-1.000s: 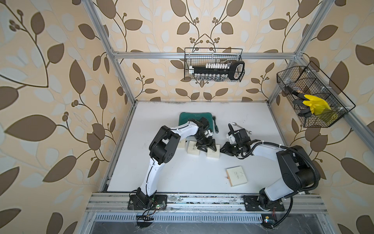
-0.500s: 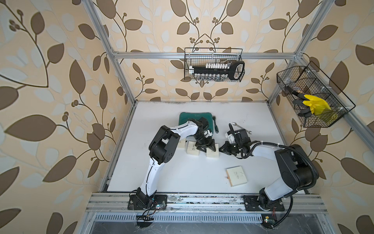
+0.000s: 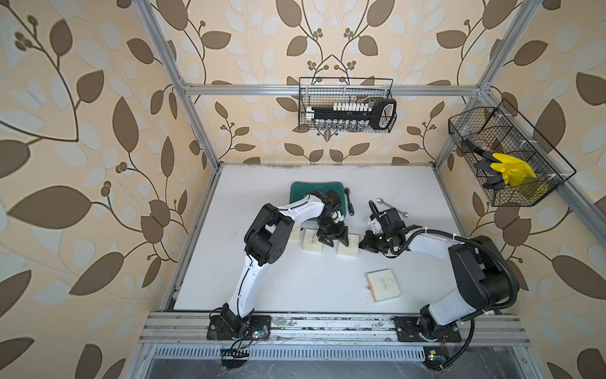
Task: Take out the earrings from the drawer-style jewelry box
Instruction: Open the drawer in the jewelry box.
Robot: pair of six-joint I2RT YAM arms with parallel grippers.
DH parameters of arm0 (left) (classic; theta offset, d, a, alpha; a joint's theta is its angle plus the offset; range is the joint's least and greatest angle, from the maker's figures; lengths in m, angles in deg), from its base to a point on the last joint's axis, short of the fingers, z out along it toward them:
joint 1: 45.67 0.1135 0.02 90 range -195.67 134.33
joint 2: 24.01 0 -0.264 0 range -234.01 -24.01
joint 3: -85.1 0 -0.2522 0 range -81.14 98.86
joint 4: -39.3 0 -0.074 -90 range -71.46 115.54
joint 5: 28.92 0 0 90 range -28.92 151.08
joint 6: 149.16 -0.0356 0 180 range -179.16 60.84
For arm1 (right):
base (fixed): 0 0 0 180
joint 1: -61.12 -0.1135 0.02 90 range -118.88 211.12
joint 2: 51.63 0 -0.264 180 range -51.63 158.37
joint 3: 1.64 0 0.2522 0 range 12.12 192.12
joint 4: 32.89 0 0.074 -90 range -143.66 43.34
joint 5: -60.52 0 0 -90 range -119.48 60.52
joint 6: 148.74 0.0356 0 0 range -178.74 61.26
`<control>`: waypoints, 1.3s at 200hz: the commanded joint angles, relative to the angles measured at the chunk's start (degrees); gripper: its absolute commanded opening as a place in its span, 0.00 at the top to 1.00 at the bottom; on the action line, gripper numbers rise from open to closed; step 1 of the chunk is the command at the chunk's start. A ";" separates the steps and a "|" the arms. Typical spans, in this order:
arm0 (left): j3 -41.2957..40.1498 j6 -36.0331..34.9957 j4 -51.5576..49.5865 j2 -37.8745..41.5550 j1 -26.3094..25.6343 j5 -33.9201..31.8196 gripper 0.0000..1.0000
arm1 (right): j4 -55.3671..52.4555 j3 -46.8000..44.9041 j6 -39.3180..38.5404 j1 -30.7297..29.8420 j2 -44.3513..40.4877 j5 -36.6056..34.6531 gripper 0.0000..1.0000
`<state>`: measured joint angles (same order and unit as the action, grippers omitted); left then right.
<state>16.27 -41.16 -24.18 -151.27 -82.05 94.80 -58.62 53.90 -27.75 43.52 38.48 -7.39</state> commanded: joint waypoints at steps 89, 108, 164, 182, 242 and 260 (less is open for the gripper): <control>-1.41 -0.55 -4.95 -5.69 0.16 -12.13 0.29 | -15.23 1.04 -4.04 -0.40 -3.48 -16.19 1.00; -1.32 -0.64 -4.89 -5.57 0.17 -12.09 0.29 | -15.85 0.71 -4.67 -0.43 -3.91 -16.75 1.00; -1.17 -1.04 -4.78 -4.88 -0.02 -11.20 0.29 | -16.86 2.36 -5.66 -0.47 -4.24 -17.42 1.00; -0.95 -1.21 -5.00 -4.91 -0.26 -11.48 0.29 | -18.12 3.37 -5.96 -0.48 -3.90 -18.26 1.00; 1.00 -2.07 -6.44 -5.13 -1.96 -12.77 0.29 | -18.00 5.27 -6.72 -0.75 -9.29 -18.10 0.77; 1.40 -2.10 -6.62 -5.02 -2.44 -12.88 0.29 | -18.10 6.14 -6.90 -1.33 -10.67 -18.85 0.73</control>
<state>18.71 -42.07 -27.02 -152.12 -83.27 91.87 -75.50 57.46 -33.87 42.84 30.24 -24.37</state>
